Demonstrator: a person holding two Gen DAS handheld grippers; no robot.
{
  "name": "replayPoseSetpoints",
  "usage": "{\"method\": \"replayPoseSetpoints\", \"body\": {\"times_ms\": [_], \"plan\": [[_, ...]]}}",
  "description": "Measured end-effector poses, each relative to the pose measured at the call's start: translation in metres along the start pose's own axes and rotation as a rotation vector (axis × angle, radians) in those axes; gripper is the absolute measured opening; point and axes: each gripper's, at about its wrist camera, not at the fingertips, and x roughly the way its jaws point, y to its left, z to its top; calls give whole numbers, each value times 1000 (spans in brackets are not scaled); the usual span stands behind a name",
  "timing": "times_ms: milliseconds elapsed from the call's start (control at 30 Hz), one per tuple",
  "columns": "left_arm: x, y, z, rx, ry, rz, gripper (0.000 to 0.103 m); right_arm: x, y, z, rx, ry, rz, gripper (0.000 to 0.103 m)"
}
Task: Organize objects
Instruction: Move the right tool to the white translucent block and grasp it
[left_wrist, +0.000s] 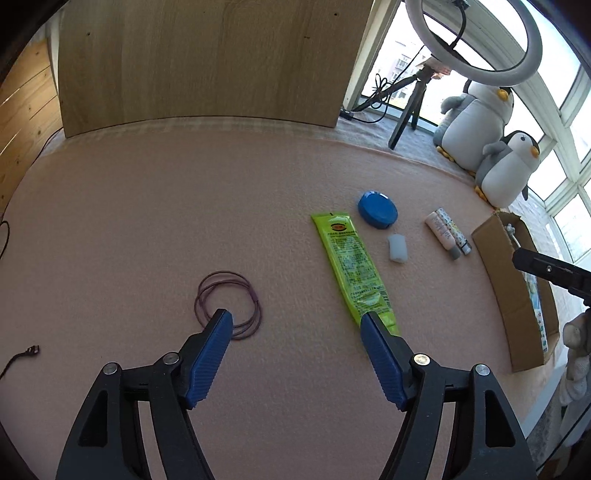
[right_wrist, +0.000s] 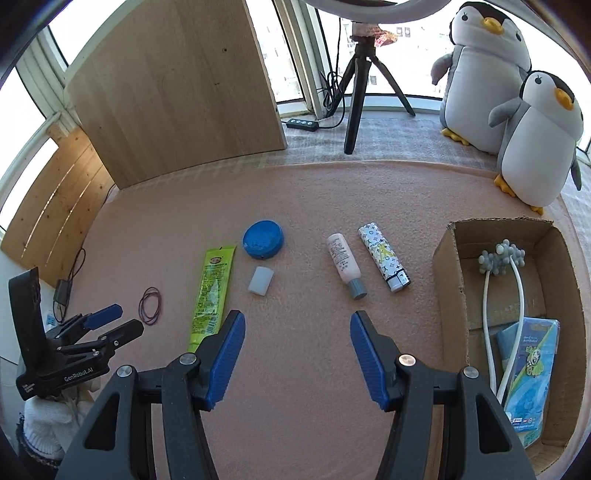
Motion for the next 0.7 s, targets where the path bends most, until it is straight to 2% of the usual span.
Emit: {"method": "replayPoseSetpoints", "body": {"times_ms": [333,700], "plan": [[43,36,15,-31,88,80,78,71,19,33,47,125,45,55],[60,42,14,-27,114,100,78,120,38,40,-32,190,-24,55]]}}
